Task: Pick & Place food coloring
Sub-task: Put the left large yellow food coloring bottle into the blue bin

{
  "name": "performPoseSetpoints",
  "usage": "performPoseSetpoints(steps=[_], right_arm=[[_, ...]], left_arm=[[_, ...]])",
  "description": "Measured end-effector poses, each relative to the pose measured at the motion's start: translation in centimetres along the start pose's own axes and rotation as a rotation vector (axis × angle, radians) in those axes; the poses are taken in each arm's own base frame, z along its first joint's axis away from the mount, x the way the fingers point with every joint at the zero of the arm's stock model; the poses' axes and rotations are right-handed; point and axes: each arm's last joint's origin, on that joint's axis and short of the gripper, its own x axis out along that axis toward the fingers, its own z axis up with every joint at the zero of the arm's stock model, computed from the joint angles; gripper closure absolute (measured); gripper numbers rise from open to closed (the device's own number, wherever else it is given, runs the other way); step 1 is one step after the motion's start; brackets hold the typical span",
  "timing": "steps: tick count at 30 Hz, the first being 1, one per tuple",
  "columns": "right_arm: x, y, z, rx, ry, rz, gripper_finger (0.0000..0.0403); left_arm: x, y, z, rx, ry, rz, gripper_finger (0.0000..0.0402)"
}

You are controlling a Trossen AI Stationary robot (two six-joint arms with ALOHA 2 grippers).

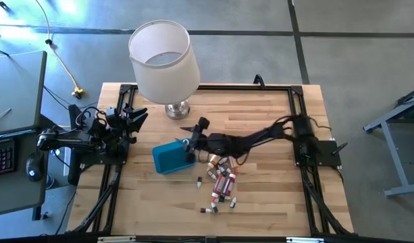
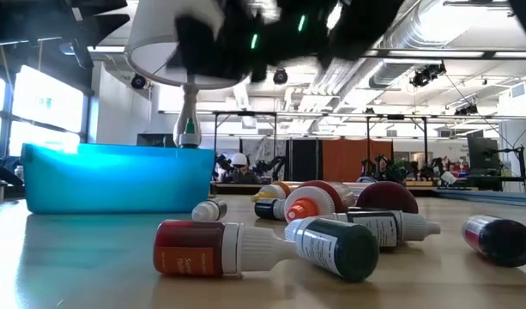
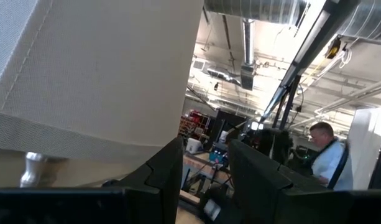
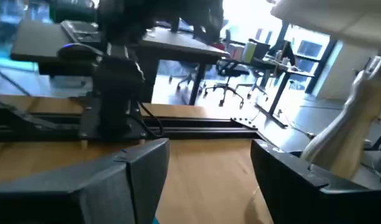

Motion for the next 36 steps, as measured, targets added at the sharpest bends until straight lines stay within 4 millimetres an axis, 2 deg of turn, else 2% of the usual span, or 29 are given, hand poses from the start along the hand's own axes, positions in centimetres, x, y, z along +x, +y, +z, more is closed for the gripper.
performPoseSetpoints(steps=[4, 6, 8, 10, 13, 19, 25, 30, 36], right_arm=[[-4.2, -0.7, 5.1, 0.020, 0.153, 0.026, 0.0179], [-6.9, -1.3, 6.4, 0.080, 0.292, 0.009, 0.0179], [-9.2, -1.8, 6.5, 0.164, 0.441, -0.046, 0.0182], [-10.9, -2.6, 5.6, 0.266, 0.599, -0.127, 0.0185], [-12.1, -3.5, 3.9, 0.415, 0.799, -0.226, 0.0192], [-11.2, -3.6, -0.3, 0.530, 1.142, -0.245, 0.0203], [-9.6, -4.8, -3.5, 0.593, 1.330, -0.274, 0.0204], [-8.8, -5.9, -4.5, 0.652, 1.377, -0.277, 0.0204], [-8.3, -6.9, -4.7, 0.681, 1.375, -0.293, 0.0204]], left_arm=[[0.0, 0.0, 0.0, 0.000, 0.001, -0.003, 0.0273], [0.0, 0.0, 0.0, 0.000, 0.001, -0.003, 0.0273], [0.0, 0.0, 0.0, 0.000, 0.001, -0.002, 0.0273], [0.0, 0.0, 0.0, -0.001, 0.001, -0.002, 0.0273], [0.0, 0.0, 0.0, -0.021, 0.000, -0.002, 0.0273], [0.0, 0.0, 0.0, -0.050, -0.004, 0.004, 0.0273], [0.0, 0.1, 0.1, -0.051, -0.008, 0.020, 0.0273], [0.0, 0.1, 0.1, -0.051, -0.008, 0.021, 0.0273], [0.0, 0.1, 0.1, -0.050, -0.008, 0.022, 0.0273]])
